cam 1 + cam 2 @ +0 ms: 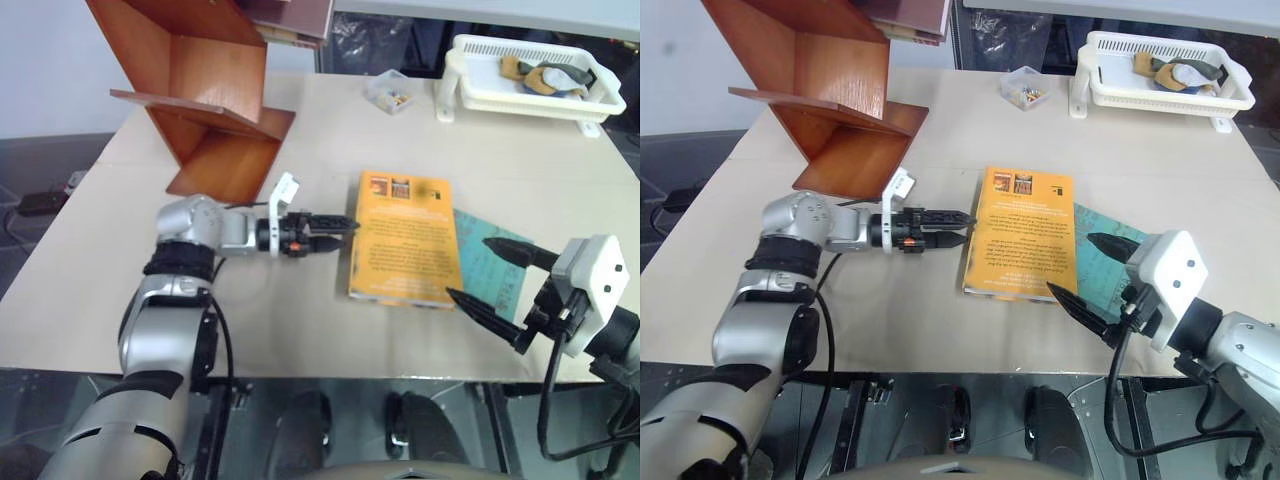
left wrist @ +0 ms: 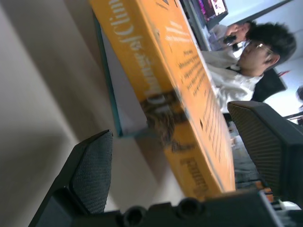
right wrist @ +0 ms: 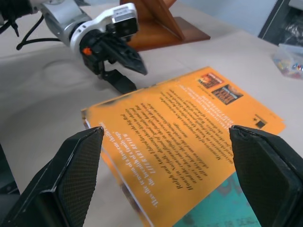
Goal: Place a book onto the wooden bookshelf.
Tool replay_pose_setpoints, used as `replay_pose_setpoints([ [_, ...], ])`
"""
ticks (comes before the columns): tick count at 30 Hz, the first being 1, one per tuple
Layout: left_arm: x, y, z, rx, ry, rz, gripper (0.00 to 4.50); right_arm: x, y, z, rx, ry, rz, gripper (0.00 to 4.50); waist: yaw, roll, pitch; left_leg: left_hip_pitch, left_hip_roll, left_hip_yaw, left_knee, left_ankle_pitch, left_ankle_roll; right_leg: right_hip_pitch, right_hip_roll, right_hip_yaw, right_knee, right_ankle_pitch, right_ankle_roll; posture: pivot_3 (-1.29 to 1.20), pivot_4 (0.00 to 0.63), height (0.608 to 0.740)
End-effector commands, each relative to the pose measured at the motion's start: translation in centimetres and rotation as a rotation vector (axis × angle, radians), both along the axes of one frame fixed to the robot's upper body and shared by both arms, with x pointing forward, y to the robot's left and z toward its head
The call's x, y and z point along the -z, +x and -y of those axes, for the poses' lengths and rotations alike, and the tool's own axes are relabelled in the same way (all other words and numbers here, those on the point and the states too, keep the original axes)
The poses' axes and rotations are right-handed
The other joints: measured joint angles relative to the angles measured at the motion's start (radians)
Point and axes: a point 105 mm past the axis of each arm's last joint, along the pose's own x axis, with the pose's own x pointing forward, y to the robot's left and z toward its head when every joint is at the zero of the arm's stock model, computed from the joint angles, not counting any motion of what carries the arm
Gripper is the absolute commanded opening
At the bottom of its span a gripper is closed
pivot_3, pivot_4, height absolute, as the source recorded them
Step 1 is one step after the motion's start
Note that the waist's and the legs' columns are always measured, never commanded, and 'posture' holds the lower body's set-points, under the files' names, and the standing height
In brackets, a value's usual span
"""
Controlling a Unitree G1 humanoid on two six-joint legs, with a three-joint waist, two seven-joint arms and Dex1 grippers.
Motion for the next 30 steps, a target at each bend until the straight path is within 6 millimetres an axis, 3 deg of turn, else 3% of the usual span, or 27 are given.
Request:
replay_pose_setpoints([
  [1, -1.0, 0.3, 0.5, 0.007, -0.048, -0.005, 4.5, -0.8, -0.3, -0.3, 0.003, -0.013, 0.06, 4.36, -0.003, 0.0, 0.0, -0.001, 0.0, 0.0, 0.0, 0.0, 0.0, -0.001, 0.0, 0.0, 0.0, 0.0, 0.001, 0.0, 0.15, 0.74],
  [12, -1.1, 1.4, 2.3, 0.016, -0.112, 0.002, 4.5, -0.8, 0.1, -0.4, 0.039, -0.017, 0.068, 4.36, 0.0, -0.001, 0.0, -0.001, 0.0, -0.001, 0.001, 0.0, 0.0, -0.001, 0.0, -0.001, 0.001, 0.0, 0.0, 0.0, 0.15, 0.74],
  [15, -1.1, 1.4, 2.3, 0.015, -0.117, -0.001, 3.79, -0.8, 0.1, -0.4, 0.043, -0.017, 0.067, 4.42, 0.0, -0.001, 0.0, -0.001, 0.0, -0.001, 0.001, 0.0, 0.0, -0.001, 0.0, -0.001, 0.002, 0.0, 0.0, 0.0, 0.15, 0.74],
  [19, -1.1, 1.4, 2.1, 0.014, -0.12, -0.005, 2.08, -0.9, 0.1, -0.3, 0.047, -0.018, 0.066, 4.42, 0.0, -0.001, 0.0, -0.001, 0.0, -0.002, 0.001, 0.0, 0.0, -0.001, 0.0, -0.001, 0.002, 0.0, 0.0, 0.0, 0.15, 0.74],
  [20, -1.1, 1.4, 2.1, 0.014, -0.12, -0.006, 1.45, -0.9, 0.1, -0.3, 0.048, -0.019, 0.065, 4.42, 0.0, -0.001, 0.0, -0.001, 0.0, -0.002, 0.001, 0.0, 0.0, -0.001, 0.0, -0.001, 0.002, 0.0, 0.0, 0.0, 0.15, 0.74],
  [23, -1.3, 1.5, 1.8, 0.002, -0.133, -0.009, 0.49, -0.9, 0.0, -0.2, 0.051, -0.021, 0.063, 4.42, 0.0, -0.001, 0.0, -0.001, 0.0, -0.002, 0.001, 0.0, 0.0, -0.001, 0.0, -0.001, 0.002, 0.001, 0.001, 0.0, 0.15, 0.74],
  [30, -3.2, 1.9, -0.1, -0.053, -0.174, 0.009, 0.3, -0.8, 0.0, -0.2, 0.049, -0.022, 0.057, 4.42, -0.002, -0.001, 0.001, -0.001, 0.0, -0.002, 0.001, 0.0, 0.0, -0.001, 0.0, -0.001, 0.002, 0.001, 0.001, 0.0, 0.15, 0.74],
])
